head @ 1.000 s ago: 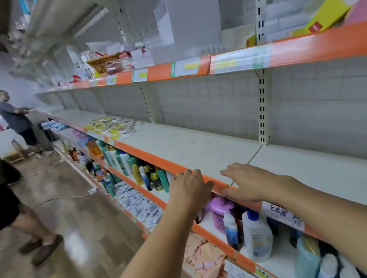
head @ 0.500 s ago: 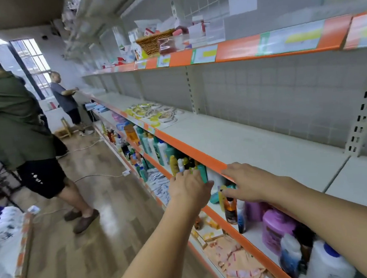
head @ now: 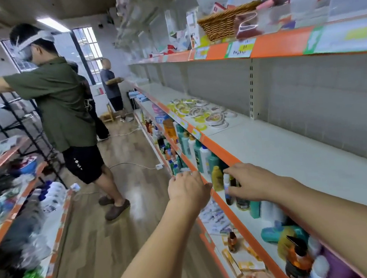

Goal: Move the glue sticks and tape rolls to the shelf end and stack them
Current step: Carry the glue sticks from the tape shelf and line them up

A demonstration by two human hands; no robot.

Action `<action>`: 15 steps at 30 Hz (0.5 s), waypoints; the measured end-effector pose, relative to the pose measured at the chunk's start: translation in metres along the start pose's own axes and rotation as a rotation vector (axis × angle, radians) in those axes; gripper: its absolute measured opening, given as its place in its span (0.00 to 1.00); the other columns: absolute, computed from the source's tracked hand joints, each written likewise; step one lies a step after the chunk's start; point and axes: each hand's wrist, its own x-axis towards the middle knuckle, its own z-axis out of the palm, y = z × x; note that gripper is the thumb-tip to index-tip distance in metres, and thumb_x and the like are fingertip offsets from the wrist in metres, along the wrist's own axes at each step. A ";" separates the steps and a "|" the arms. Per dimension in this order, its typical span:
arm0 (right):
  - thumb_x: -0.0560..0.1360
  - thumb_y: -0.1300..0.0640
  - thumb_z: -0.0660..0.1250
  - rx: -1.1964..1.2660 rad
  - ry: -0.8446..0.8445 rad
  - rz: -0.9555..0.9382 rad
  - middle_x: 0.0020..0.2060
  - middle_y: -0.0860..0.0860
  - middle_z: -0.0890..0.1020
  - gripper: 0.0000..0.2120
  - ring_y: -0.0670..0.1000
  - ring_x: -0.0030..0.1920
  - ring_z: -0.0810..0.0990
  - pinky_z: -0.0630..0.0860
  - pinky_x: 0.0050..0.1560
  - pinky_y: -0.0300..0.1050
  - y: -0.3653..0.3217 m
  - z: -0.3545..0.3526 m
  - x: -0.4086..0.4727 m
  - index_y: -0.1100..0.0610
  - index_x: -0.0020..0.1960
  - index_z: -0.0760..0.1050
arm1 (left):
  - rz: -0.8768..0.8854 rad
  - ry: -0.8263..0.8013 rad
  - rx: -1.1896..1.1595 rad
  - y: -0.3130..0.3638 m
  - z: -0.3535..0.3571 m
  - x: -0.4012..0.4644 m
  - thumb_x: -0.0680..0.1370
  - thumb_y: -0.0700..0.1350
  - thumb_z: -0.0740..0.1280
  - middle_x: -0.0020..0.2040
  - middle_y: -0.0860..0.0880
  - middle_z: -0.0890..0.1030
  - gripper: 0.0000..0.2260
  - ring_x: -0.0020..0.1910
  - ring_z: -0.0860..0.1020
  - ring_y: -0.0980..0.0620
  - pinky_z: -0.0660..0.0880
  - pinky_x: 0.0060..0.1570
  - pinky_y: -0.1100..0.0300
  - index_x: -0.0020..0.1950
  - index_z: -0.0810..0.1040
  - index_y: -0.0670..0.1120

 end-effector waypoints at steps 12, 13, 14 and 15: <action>0.77 0.38 0.64 0.033 0.060 0.000 0.63 0.53 0.73 0.26 0.56 0.63 0.74 0.73 0.62 0.55 0.016 -0.015 0.168 0.52 0.69 0.70 | -0.002 0.008 -0.030 -0.040 -0.004 0.162 0.82 0.60 0.55 0.66 0.44 0.74 0.22 0.66 0.71 0.43 0.67 0.65 0.48 0.69 0.69 0.47; 0.77 0.38 0.64 0.030 0.058 0.005 0.63 0.53 0.73 0.27 0.56 0.63 0.74 0.73 0.62 0.55 0.015 -0.014 0.182 0.52 0.70 0.70 | -0.001 0.006 -0.028 -0.045 -0.003 0.173 0.82 0.60 0.55 0.66 0.44 0.74 0.22 0.66 0.71 0.43 0.67 0.65 0.48 0.68 0.69 0.47; 0.77 0.39 0.63 0.027 0.054 0.007 0.64 0.54 0.73 0.27 0.57 0.63 0.74 0.73 0.62 0.55 0.015 -0.013 0.195 0.53 0.70 0.70 | 0.002 0.007 -0.026 -0.051 -0.003 0.184 0.82 0.60 0.54 0.65 0.44 0.74 0.21 0.66 0.71 0.43 0.68 0.64 0.48 0.67 0.69 0.47; 0.77 0.40 0.64 0.020 0.046 0.005 0.64 0.54 0.73 0.26 0.57 0.63 0.74 0.73 0.62 0.54 0.014 -0.011 0.210 0.53 0.70 0.70 | 0.002 0.009 -0.024 -0.058 -0.003 0.195 0.82 0.60 0.54 0.65 0.44 0.74 0.21 0.65 0.71 0.42 0.68 0.64 0.48 0.66 0.70 0.47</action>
